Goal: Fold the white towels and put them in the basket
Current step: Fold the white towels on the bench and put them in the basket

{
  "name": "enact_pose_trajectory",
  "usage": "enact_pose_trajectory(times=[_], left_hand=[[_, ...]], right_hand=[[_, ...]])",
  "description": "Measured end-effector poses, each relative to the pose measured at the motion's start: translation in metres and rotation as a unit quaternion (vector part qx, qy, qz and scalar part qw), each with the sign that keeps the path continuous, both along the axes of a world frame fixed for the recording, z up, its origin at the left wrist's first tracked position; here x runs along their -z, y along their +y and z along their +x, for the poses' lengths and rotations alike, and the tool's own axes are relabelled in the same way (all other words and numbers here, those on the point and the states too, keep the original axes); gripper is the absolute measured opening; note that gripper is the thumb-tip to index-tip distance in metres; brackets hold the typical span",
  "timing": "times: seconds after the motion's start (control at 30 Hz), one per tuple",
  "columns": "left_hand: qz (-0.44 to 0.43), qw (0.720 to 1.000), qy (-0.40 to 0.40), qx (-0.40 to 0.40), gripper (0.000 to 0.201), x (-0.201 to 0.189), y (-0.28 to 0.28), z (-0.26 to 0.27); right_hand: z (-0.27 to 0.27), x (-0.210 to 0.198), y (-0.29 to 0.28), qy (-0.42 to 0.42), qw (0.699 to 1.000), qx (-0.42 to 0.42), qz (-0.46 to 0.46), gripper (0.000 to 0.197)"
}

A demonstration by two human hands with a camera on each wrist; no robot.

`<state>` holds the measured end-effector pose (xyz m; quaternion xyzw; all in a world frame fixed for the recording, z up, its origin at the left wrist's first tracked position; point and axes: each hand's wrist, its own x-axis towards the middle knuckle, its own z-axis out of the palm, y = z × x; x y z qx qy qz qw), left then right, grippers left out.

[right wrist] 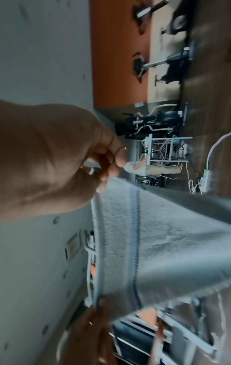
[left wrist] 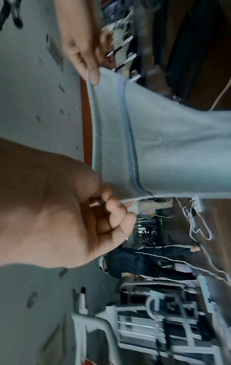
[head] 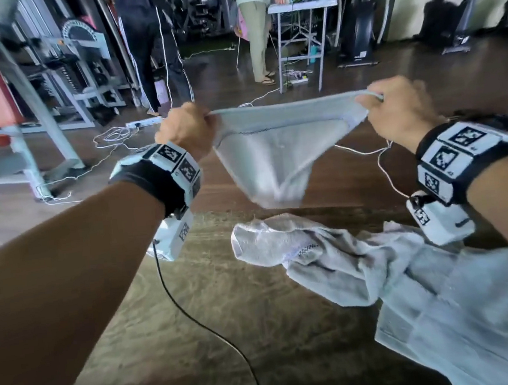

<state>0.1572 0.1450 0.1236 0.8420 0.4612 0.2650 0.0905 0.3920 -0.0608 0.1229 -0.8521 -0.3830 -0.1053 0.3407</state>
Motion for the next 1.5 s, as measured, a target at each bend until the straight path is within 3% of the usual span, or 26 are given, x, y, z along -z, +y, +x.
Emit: enact_pose_trajectory(times=[0.07,0.17,0.27,0.37,0.5,0.57,0.8,0.97,1.1,1.17,1.3,1.4,1.5], left_hand=[[-0.112,0.991,-0.073,0.022,0.026,0.006,-0.002,0.005],[-0.284,0.936,-0.208,0.012,0.016,0.014,0.0,0.009],[-0.239,0.933,-0.268,0.004,0.018,0.023,0.008,0.001],[-0.131,0.965,-0.227,0.016,0.022,0.029,0.006,-0.017],[-0.106,0.98,-0.154,0.069,0.02,0.038,-0.023,-0.046],[-0.112,0.982,-0.118,0.095,0.029,0.048,-0.031,-0.064],[-0.123,0.973,-0.1,0.17,0.018,0.057,-0.097,-0.136],[-0.134,0.962,-0.079,0.224,0.034,0.047,-0.15,-0.191],[-0.214,0.943,-0.05,0.25,0.016,0.028,-0.2,-0.23],[-0.25,0.931,-0.028,0.263,0.022,0.021,-0.222,-0.246],[-0.294,0.913,-0.031,0.28,0.016,0.018,-0.254,-0.269],[-0.305,0.911,-0.031,0.276,0.015,0.027,-0.256,-0.277],[-0.294,0.916,-0.033,0.272,0.023,0.039,-0.246,-0.275]], right_hand=[[0.008,0.013,0.011,0.097,0.995,-0.009,0.03,0.031],[0.008,0.029,0.024,0.221,0.97,-0.055,0.086,0.019],[0.003,0.038,0.024,0.22,0.965,-0.088,0.111,0.019],[-0.001,0.04,0.013,0.145,0.979,-0.104,0.1,0.022],[-0.013,0.052,-0.018,0.057,0.993,-0.1,0.036,0.023],[-0.019,0.06,-0.036,0.076,0.991,-0.113,0.007,0.025],[-0.071,0.061,-0.125,0.143,0.972,-0.185,-0.035,0.036],[-0.119,0.047,-0.199,0.156,0.954,-0.249,-0.063,0.031],[-0.145,0.041,-0.247,0.194,0.939,-0.275,-0.067,0.028],[-0.155,0.039,-0.271,0.213,0.931,-0.29,-0.057,0.021],[-0.169,0.041,-0.298,0.223,0.924,-0.308,-0.048,0.066],[-0.181,0.043,-0.302,0.265,0.91,-0.312,-0.063,0.029],[-0.182,0.046,-0.294,0.257,0.916,-0.299,-0.078,0.035]])
